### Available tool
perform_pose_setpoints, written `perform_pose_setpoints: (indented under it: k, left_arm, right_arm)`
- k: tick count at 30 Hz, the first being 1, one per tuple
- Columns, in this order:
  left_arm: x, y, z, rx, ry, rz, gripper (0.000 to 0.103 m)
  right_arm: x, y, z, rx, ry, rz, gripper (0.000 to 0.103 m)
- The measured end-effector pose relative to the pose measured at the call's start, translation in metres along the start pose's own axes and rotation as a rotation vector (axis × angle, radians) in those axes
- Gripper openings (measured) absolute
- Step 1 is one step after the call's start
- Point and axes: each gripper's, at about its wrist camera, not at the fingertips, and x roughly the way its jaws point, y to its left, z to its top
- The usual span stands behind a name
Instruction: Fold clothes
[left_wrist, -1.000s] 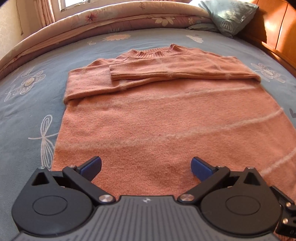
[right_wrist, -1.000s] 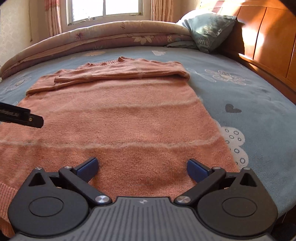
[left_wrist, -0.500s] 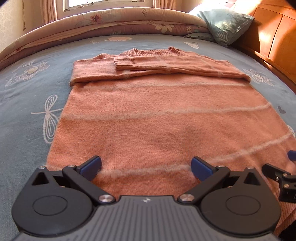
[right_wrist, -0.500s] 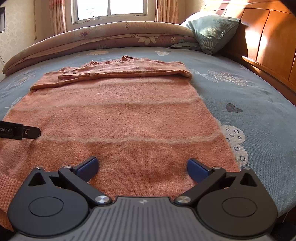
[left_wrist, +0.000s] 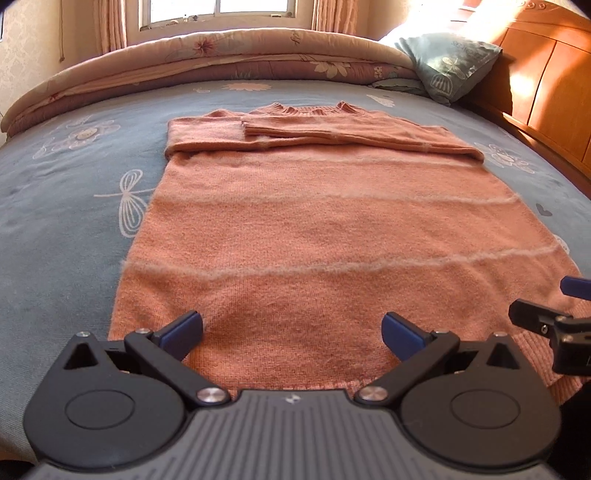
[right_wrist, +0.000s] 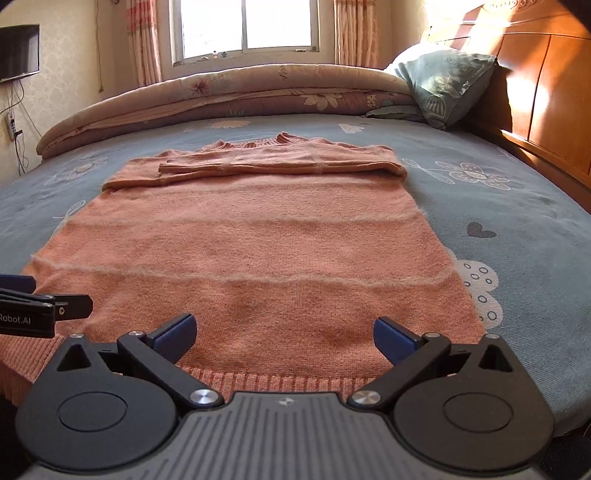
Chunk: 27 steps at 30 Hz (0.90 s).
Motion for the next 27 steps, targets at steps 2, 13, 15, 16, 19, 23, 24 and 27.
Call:
perform_pose_setpoints:
  k: [2, 13, 15, 16, 19, 23, 24, 27]
  left_arm:
    - [0.000, 0.004, -0.001, -0.013, 0.009, 0.007, 0.103]
    - [-0.014, 0.014, -0.013, -0.015, 0.017, 0.029, 0.103]
    - [-0.021, 0.019, -0.011, -0.059, -0.010, -0.015, 0.102]
    - [-0.024, 0.021, -0.009, -0.079, -0.032, -0.055, 0.102]
    - [-0.025, 0.024, -0.002, -0.103, -0.068, -0.110, 0.103]
    - [-0.010, 0.032, -0.002, -0.127, -0.044, -0.088, 0.102]
    - [-0.008, 0.036, -0.004, -0.145, -0.046, -0.089, 0.102]
    - [-0.010, 0.046, -0.008, -0.175, -0.053, -0.103, 0.102]
  right_arm:
    - [0.004, 0.004, -0.001, -0.019, 0.031, -0.011, 0.103]
    - [0.007, -0.002, -0.007, -0.011, 0.048, -0.017, 0.103]
    - [0.007, -0.002, -0.009, -0.013, 0.039, -0.017, 0.103]
    - [0.007, -0.002, -0.010, -0.014, 0.034, -0.019, 0.103]
    - [0.007, -0.001, -0.011, -0.015, 0.021, -0.025, 0.103]
    - [0.006, -0.002, -0.012, -0.017, 0.014, -0.019, 0.103]
    - [0.005, -0.002, -0.013, -0.019, 0.011, -0.016, 0.103]
    - [0.004, -0.003, -0.016, -0.020, -0.005, -0.012, 0.103]
